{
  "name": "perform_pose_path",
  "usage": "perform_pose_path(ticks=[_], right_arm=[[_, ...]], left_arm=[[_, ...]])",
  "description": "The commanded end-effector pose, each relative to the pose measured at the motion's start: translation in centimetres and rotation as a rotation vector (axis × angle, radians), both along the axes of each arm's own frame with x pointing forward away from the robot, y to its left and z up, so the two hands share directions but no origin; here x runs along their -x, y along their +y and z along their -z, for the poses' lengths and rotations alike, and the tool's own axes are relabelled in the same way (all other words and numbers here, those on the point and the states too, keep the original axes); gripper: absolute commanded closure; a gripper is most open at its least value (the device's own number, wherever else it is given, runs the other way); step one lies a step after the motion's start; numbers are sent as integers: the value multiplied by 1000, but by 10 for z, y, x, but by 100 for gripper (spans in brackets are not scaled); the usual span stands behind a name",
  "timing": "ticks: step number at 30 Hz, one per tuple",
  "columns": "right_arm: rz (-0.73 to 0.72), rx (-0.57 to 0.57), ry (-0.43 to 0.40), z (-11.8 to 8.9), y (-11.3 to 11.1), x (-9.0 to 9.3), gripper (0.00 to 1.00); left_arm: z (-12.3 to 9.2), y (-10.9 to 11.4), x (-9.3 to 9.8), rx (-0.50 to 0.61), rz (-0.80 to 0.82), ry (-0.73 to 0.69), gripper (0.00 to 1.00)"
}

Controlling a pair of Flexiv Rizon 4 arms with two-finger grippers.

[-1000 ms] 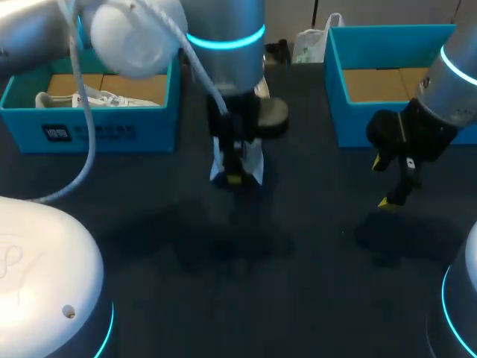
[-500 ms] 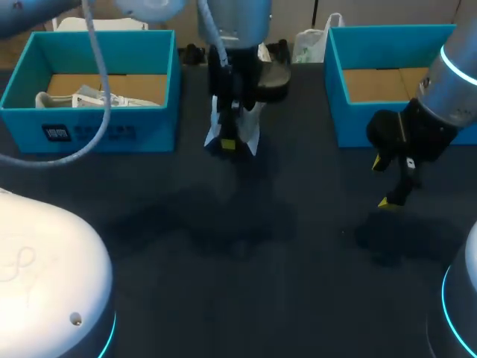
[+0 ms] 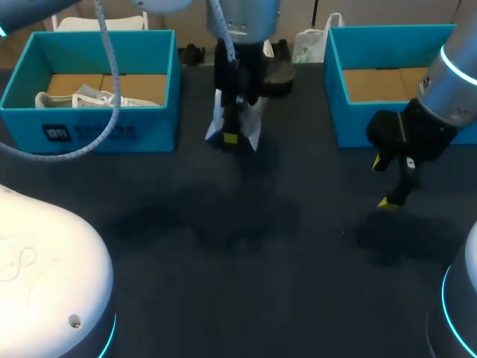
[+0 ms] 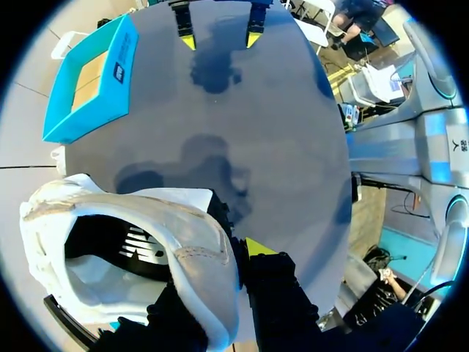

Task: Take the shoe out of the shoebox, open the shoe tongue, remove and reinsert the insole, then place the shoe into the shoebox

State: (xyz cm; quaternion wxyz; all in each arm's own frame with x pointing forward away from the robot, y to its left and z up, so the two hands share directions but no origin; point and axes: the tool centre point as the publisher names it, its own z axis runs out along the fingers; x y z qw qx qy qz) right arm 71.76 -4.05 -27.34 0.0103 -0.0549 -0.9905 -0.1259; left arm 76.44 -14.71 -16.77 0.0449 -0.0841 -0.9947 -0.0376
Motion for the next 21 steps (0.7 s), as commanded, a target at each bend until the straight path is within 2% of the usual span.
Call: perform_pose_path(ticks=[1, 12, 17, 21], right_arm=[[1, 2, 0, 0, 0, 0, 0], [1, 2, 0, 0, 0, 0, 0], [1, 2, 0, 0, 0, 0, 0], [1, 2, 0, 0, 0, 0, 0]], left_arm=[[-19, 21, -17, 16, 5, 7, 100], [-43, 57, -73, 39, -8, 25, 100], [-47, 75, -106, 50, -40, 32, 100], [-49, 95, -122, 46, -52, 29, 100]])
